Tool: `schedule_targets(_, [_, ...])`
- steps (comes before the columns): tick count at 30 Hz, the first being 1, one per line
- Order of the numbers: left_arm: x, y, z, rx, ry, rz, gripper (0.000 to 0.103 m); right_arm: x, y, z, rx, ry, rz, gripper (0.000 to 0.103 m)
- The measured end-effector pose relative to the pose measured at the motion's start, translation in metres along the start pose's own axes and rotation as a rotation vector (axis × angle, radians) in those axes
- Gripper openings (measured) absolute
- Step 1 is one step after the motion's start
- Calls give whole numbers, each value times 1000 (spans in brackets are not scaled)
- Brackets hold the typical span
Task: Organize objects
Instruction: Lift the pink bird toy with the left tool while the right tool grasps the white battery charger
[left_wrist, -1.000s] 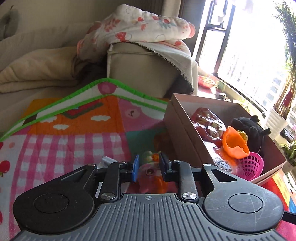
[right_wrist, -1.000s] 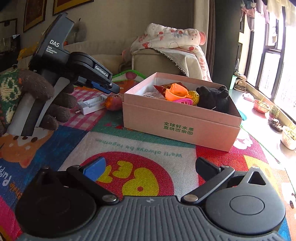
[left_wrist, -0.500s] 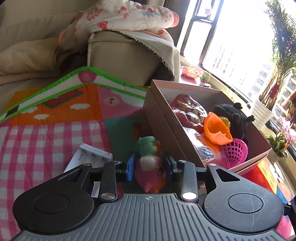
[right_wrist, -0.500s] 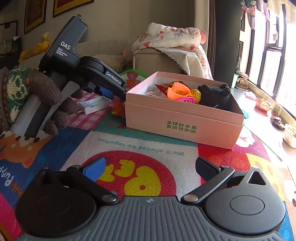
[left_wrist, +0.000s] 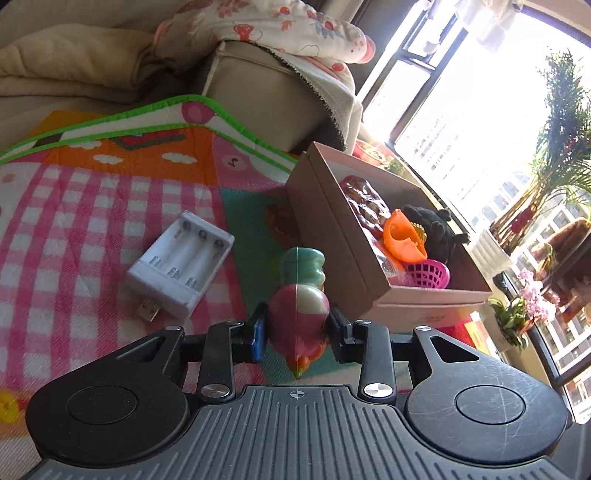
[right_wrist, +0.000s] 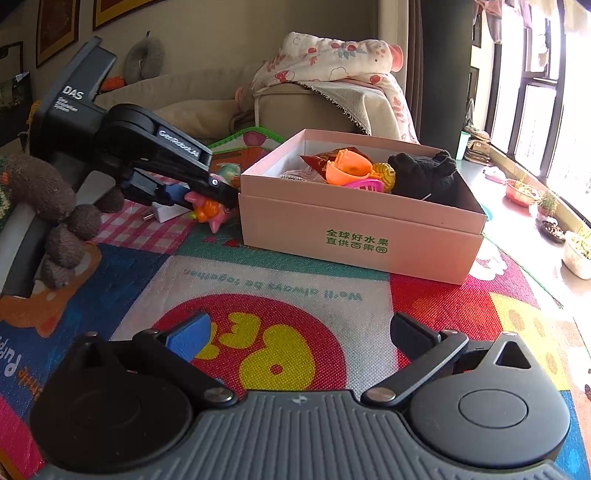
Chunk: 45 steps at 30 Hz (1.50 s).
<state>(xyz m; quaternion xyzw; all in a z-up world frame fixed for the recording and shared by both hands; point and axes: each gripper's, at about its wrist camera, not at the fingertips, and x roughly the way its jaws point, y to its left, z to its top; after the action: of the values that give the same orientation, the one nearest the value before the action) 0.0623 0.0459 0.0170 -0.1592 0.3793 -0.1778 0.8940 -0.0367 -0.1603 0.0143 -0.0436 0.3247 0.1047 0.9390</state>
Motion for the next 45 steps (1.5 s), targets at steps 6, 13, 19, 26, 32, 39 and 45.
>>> schedule_targets(6, [-79, 30, -51, -51, -61, 127, 37, 14, 26, 18, -62, 29, 83, 103])
schedule_targets(13, [-112, 70, -49, -135, -129, 245, 37, 64, 102, 76, -138, 46, 232, 103])
schedule_targets(19, [-116, 79, -44, -148, -149, 220, 37, 124, 129, 121, -10, 114, 221, 103])
schedule_targets(26, [-116, 84, -49, -176, -155, 206, 37, 170, 143, 132, -10, 186, 130, 98])
schedule_targets(32, [-114, 81, -56, -176, -137, 190, 37, 141, 144, 121, -136, 168, 139, 48])
schedule_targets(39, [-103, 54, -62, -115, -88, 119, 37, 62, 116, 72, -212, 178, 213, 47])
schedule_targets(45, [-88, 22, -68, -45, -27, 30, 37, -13, 66, 40, -185, 139, 169, 47])
